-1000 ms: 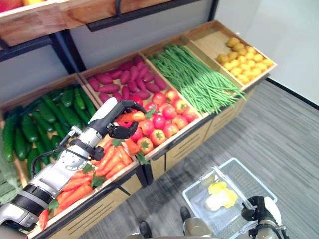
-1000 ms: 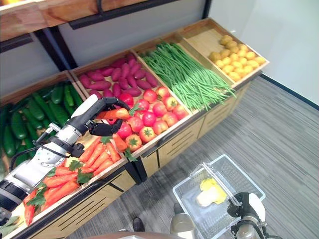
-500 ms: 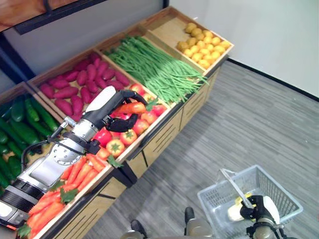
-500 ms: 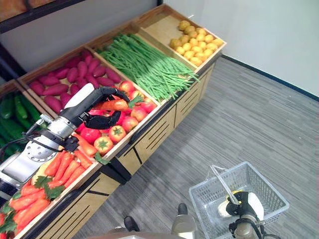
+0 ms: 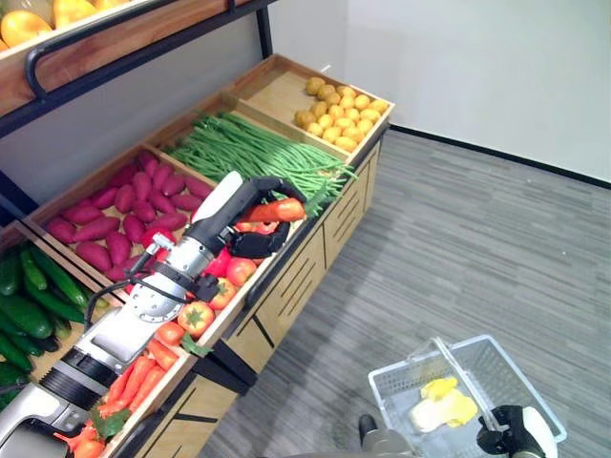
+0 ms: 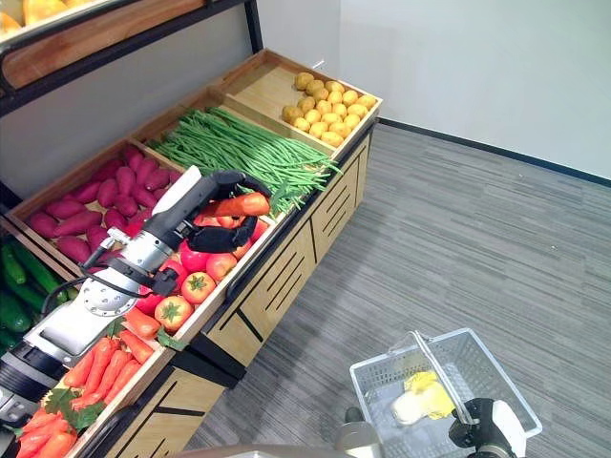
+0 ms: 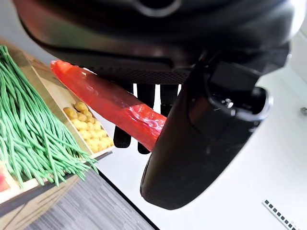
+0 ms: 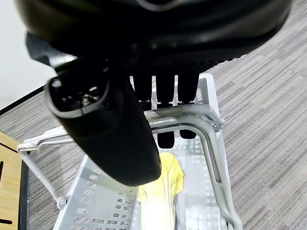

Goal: Get the vegetables into the basket

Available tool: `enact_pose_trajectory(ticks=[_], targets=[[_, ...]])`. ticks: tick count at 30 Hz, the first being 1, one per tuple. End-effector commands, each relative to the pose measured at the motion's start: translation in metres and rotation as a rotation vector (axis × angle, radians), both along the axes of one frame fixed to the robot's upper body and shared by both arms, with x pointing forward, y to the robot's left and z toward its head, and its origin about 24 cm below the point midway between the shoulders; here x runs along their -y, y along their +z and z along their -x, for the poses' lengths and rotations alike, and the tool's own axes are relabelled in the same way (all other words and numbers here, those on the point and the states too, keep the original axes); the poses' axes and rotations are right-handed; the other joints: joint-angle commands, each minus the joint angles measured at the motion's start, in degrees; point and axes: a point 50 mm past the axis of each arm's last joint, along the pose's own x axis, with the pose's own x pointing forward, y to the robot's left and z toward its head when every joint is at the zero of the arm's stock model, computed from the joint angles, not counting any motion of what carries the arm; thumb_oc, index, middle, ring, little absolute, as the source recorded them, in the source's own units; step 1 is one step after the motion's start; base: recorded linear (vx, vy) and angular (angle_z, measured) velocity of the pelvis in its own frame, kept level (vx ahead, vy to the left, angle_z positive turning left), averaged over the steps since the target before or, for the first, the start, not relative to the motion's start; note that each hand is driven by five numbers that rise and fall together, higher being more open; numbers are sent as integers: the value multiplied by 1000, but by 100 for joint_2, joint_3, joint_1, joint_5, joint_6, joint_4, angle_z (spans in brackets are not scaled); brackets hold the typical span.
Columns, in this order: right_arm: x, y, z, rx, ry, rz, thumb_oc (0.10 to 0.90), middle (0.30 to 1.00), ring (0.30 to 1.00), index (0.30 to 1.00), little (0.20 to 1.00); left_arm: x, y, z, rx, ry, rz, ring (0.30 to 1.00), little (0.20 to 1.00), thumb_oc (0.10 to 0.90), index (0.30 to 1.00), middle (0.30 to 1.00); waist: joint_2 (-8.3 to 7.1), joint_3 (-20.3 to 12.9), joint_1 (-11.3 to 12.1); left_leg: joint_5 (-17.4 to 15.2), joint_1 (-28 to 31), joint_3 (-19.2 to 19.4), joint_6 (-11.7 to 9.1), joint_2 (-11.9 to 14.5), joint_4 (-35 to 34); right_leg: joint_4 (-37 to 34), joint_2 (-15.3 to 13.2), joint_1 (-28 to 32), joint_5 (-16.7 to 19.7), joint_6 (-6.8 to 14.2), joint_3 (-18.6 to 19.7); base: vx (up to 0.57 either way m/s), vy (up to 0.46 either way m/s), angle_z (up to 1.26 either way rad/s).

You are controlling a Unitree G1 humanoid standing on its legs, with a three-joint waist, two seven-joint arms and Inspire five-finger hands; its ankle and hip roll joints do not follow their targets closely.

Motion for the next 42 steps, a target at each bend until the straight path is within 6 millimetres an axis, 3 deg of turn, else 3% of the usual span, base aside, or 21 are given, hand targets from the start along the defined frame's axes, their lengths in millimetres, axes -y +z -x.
enact_pose_trajectory(ticks=[1,2,3,4,5,11,19,21,23,25,27,32,38,42], targets=[[43,53,-57,284,13,210,400,300,300,300,300,3,62,-4,265,-38,125,300,300,400,300,300,-144,60,328,-3,-891,-2276,-49,-461,158,144,-75,28,-171,170,242,22,-4,-71],[43,53,-57,284,14,210,400,300,300,300,300,3,62,-4,265,-37,125,300,300,400,300,300,-142,48,321,14,-909,-2278,-46,-462,151,139,-75,9,-157,171,241,36,-27,-106],[41,53,-63,290,26,206,400,300,300,300,300,0,62,-1,273,-25,122,300,300,400,300,300,-144,49,368,-18,-951,-2534,-23,-522,103,138,-61,-48,-109,179,390,51,-16,-108],[38,57,-78,308,70,207,400,300,300,300,300,-7,60,4,280,-4,121,300,300,400,300,300,-162,72,542,-66,-1059,-3248,69,-765,97,136,41,-152,-30,187,782,67,-23,-78],[37,60,-86,320,89,207,400,300,300,300,300,-9,60,7,284,2,127,300,300,400,300,300,-168,79,626,-82,-1123,-3568,85,-903,119,131,89,-190,7,186,936,46,-12,-83],[27,57,-93,320,131,164,400,300,300,300,300,-10,58,13,259,-25,123,300,300,400,300,300,-182,-28,547,-231,-838,-3239,302,-927,-114,195,60,-188,-39,256,1267,65,160,-82],[8,54,-110,347,175,121,400,300,300,300,300,-10,58,13,258,-34,124,300,300,400,300,300,-352,-21,493,-478,-605,-2259,576,-1134,-290,406,-202,-829,384,767,1993,-38,204,-57],[3,54,-116,357,182,110,400,300,300,300,300,-13,58,11,258,-22,129,300,300,400,300,300,-374,87,560,-506,-645,-2099,608,-1094,-204,684,-195,-1067,431,793,1819,-136,82,-82],[-3,57,-123,386,204,98,400,300,300,300,300,-19,59,11,256,10,129,300,300,400,300,300,-320,192,772,-566,-699,-1880,618,-955,-61,1134,-535,-1065,190,599,622,-138,44,-91],[-4,53,-121,366,205,92,400,300,300,300,300,-21,58,11,250,15,125,300,300,400,300,300,-318,162,747,-531,-699,-1784,607,-908,-56,1268,-603,-924,149,550,356,-67,27,-76],[-5,50,-119,355,208,90,400,300,300,300,300,-23,57,12,242,19,123,300,300,400,300,300,-308,81,777,-502,-682,-1683,609,-857,-101,1418,-637,-806,85,520,258,-38,-11,-38],[-9,52,-120,370,220,86,400,300,300,300,300,-24,53,12,218,24,131,300,300,400,300,300,-392,-134,881,-427,-573,-1430,525,-824,-294,976,-842,-471,244,619,-20,0,-93,-27],[-10,56,-121,386,246,94,400,300,300,300,300,-27,46,11,187,43,166,300,300,400,300,300,-419,-271,796,-314,-493,-1190,351,-650,-362,311,-676,-343,158,599,12,16,-187,-33],[-6,68,-121,422,282,117,400,300,300,300,300,-25,39,10,154,47,205,300,300,400,300,300,-310,-256,679,-87,-401,-1197,108,-341,-354,66,-350,-94,18,419,34,12,-292,-19]])
